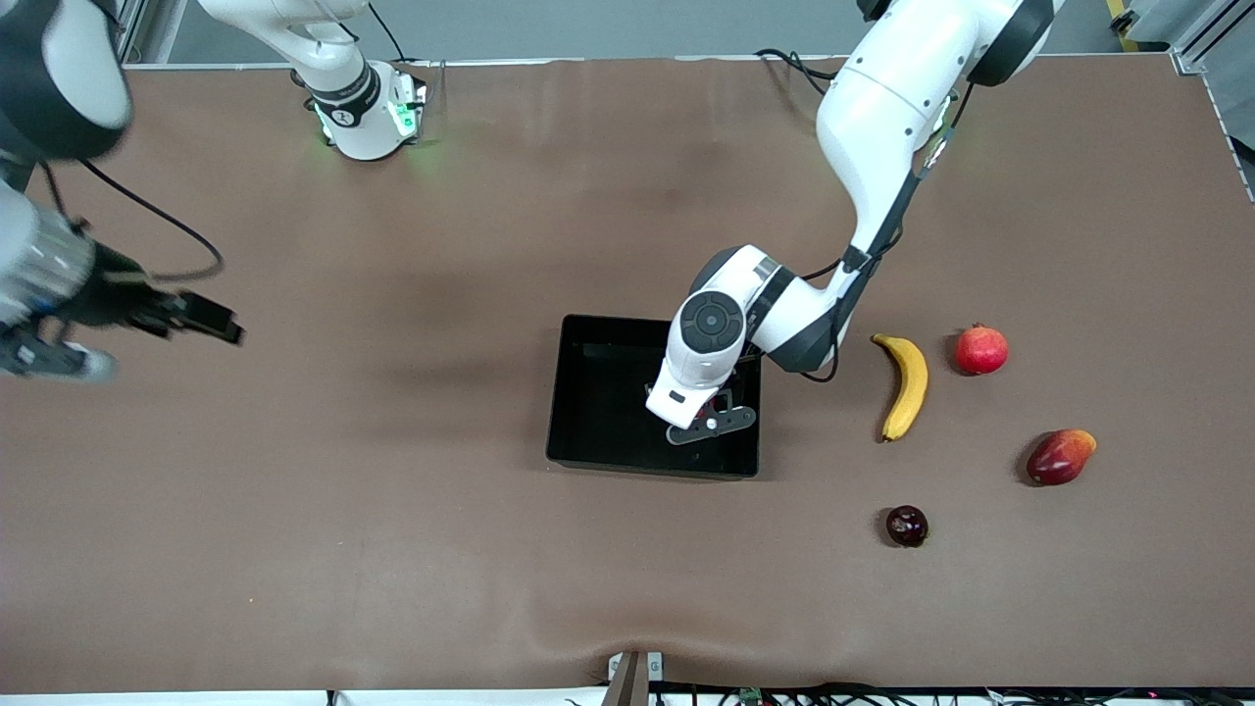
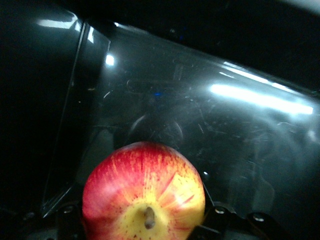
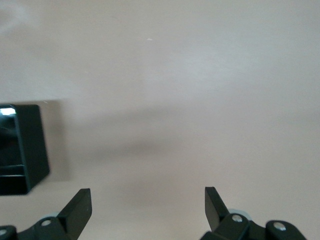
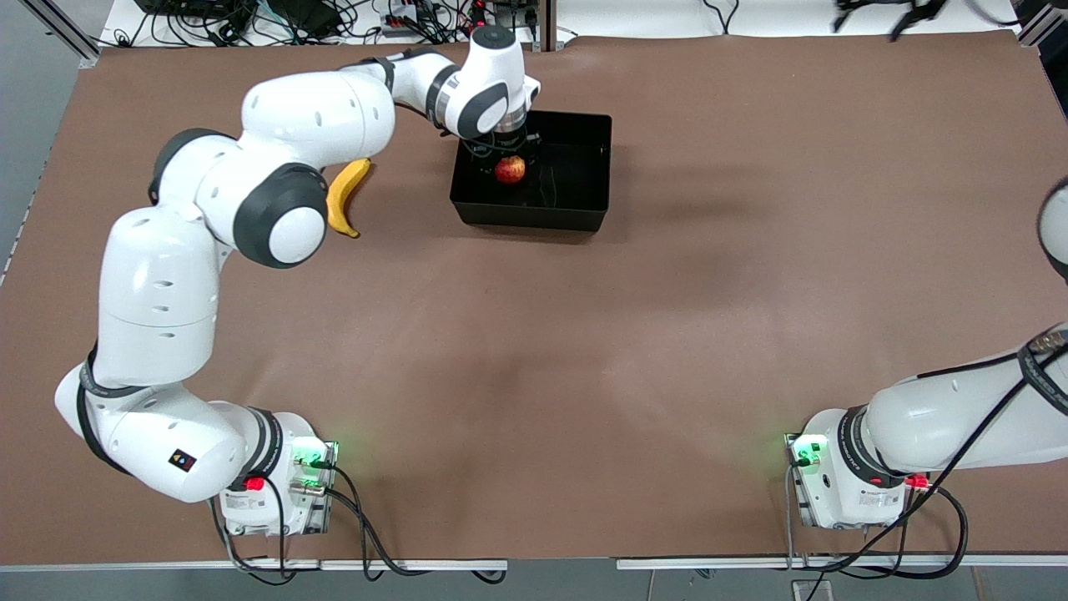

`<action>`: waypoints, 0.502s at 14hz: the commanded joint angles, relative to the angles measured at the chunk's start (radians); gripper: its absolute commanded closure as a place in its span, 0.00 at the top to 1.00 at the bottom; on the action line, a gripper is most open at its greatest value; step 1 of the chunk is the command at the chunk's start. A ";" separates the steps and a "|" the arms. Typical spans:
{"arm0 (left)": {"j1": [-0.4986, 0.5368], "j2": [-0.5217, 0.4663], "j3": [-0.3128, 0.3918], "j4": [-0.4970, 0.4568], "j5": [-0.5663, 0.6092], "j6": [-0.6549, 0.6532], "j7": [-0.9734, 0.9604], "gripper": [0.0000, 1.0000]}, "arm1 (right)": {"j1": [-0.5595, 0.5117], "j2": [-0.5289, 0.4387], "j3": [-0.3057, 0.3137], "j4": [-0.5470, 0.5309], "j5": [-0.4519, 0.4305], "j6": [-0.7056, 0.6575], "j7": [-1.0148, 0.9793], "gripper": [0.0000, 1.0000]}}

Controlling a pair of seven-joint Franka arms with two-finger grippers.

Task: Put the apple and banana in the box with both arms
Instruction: 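Carry the apple over the box while the right gripper withdraws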

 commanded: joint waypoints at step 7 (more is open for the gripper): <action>-0.041 0.075 0.025 0.035 0.036 0.076 -0.004 0.99 | -0.060 -0.111 -0.013 0.008 -0.045 -0.169 -0.111 1.00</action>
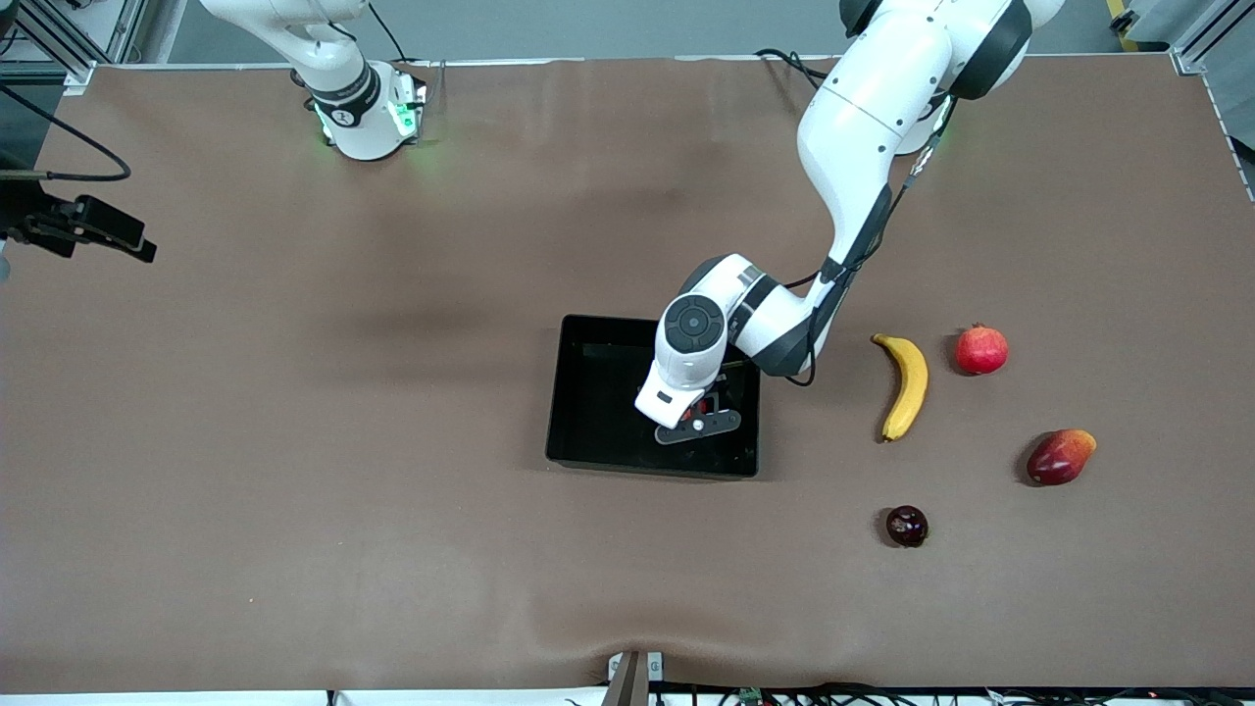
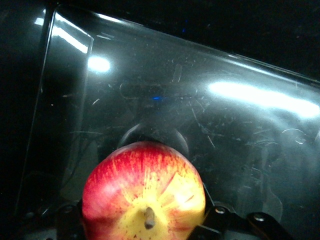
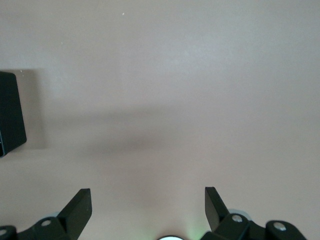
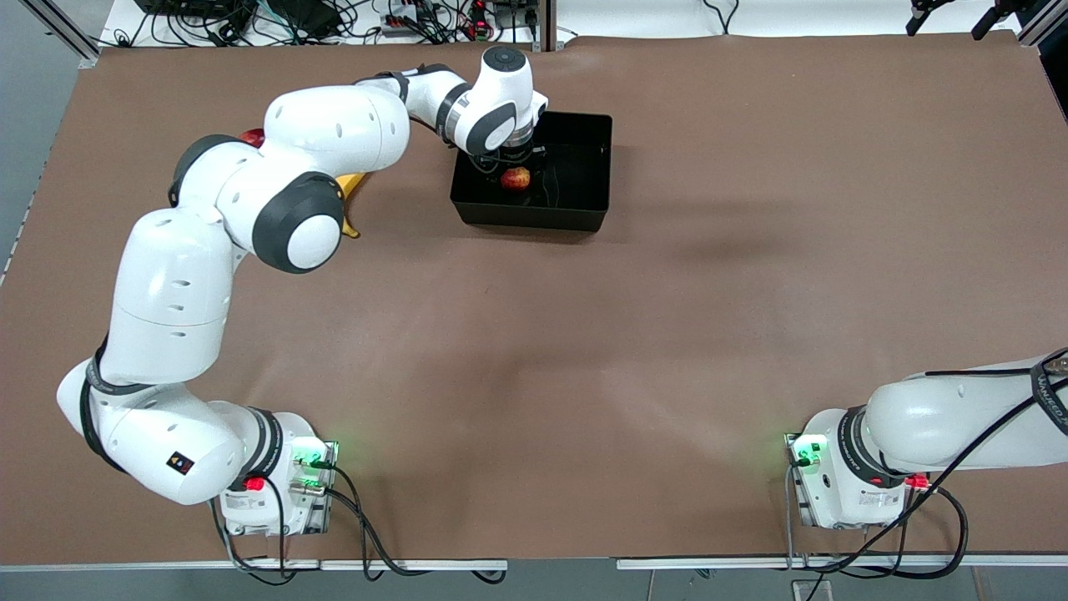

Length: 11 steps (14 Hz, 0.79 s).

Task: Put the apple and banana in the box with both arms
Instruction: 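Lower the apple into the box and open the left gripper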

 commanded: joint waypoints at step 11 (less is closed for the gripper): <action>-0.015 -0.101 0.017 0.025 0.017 -0.058 -0.019 1.00 | -0.005 -0.006 0.013 0.041 -0.015 -0.029 -0.009 1.00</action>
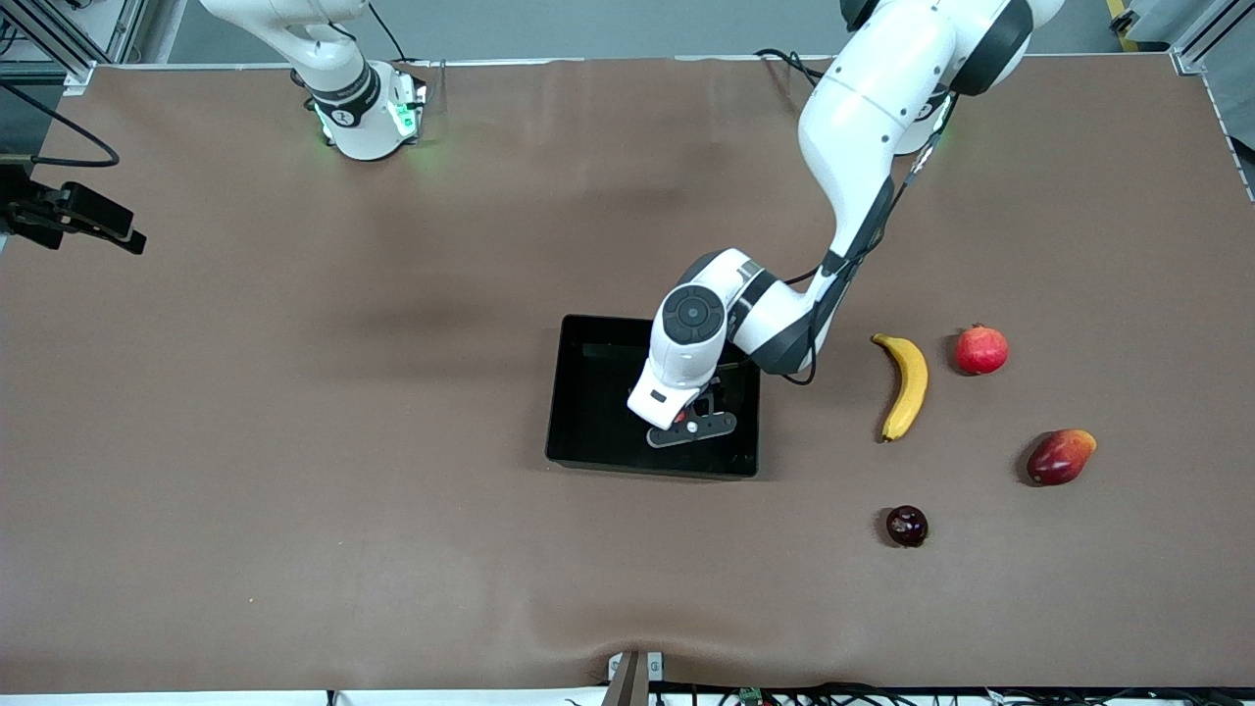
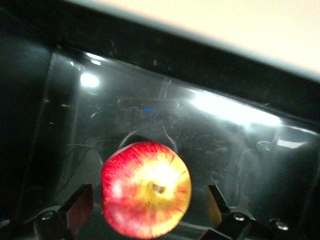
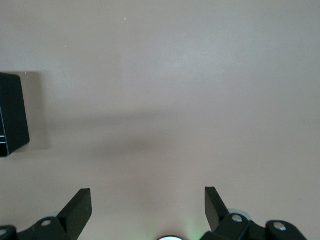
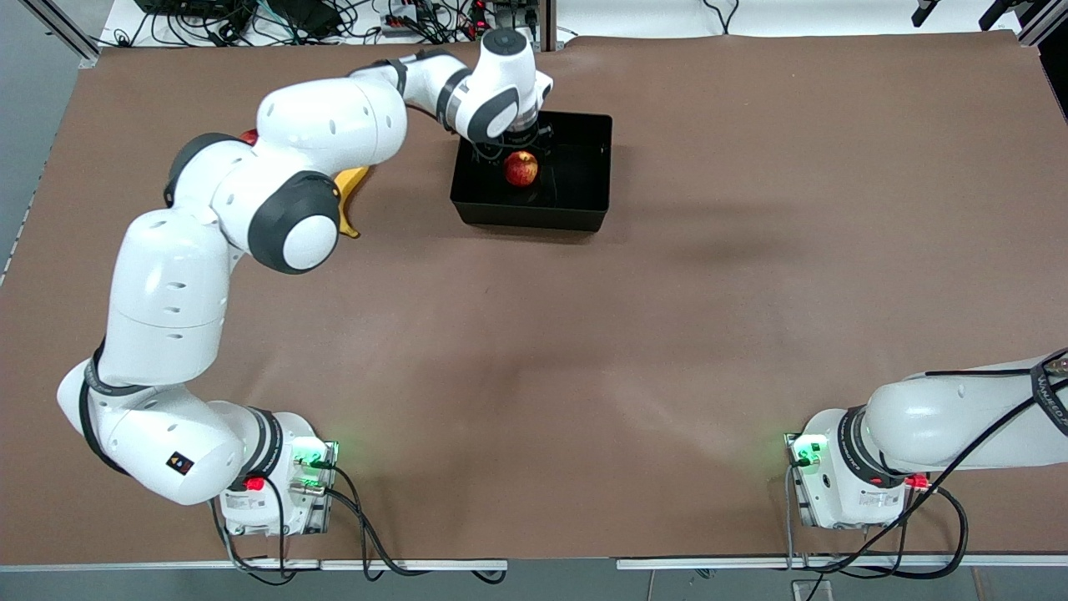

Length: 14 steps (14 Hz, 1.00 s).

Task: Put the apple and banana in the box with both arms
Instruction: 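Lower the apple into the box and open the left gripper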

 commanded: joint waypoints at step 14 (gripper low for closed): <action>0.325 -0.389 -0.001 -0.083 -0.038 -0.541 0.512 1.00 | -0.016 -0.001 0.007 0.024 -0.016 0.004 -0.009 1.00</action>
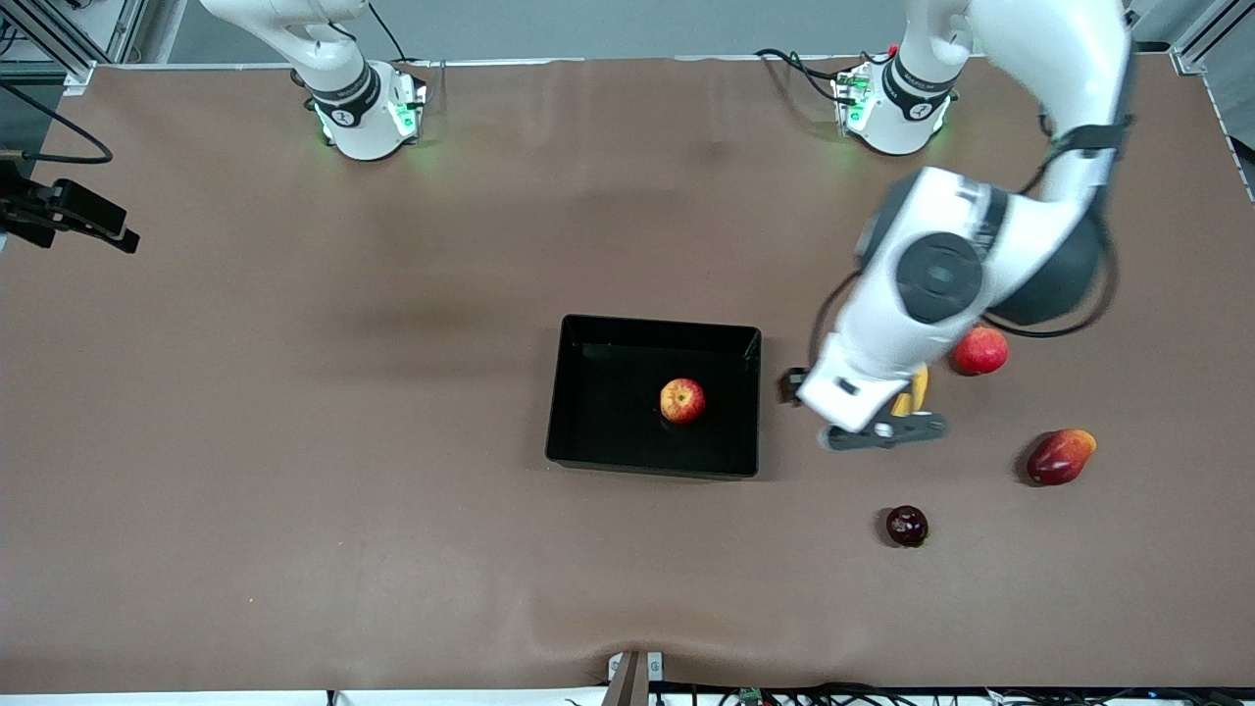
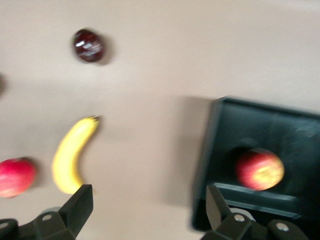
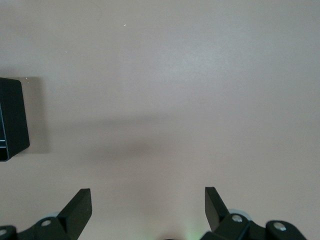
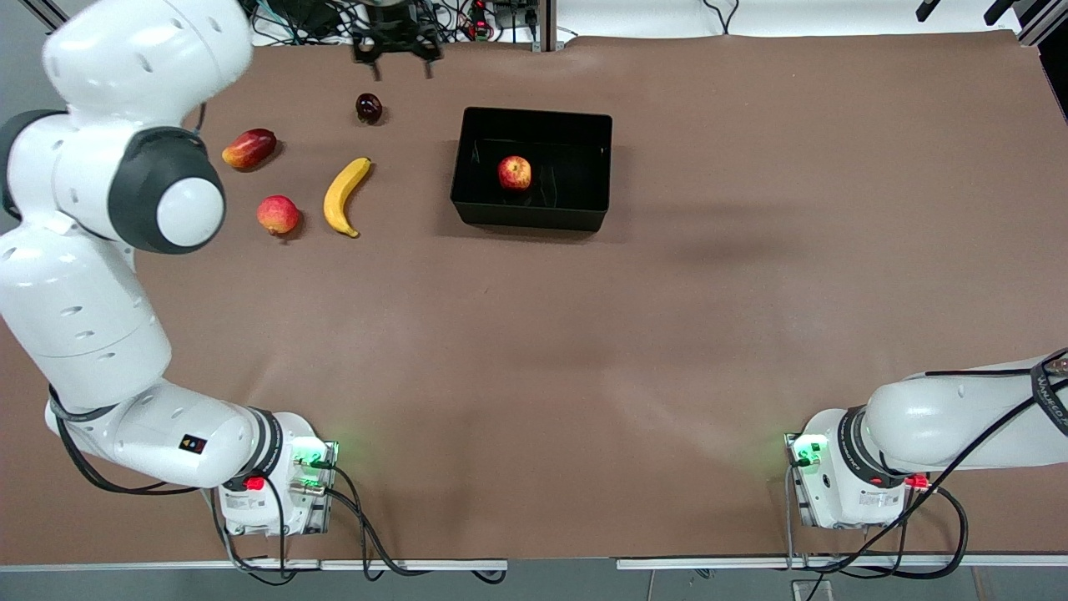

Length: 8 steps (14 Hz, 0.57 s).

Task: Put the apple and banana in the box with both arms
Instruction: 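Move the left gripper to the yellow banana and lower around it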

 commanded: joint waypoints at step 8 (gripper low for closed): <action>0.235 -0.214 -0.016 -0.595 0.035 0.355 0.454 1.00 | -0.014 -0.001 0.009 0.013 -0.009 -0.004 -0.008 1.00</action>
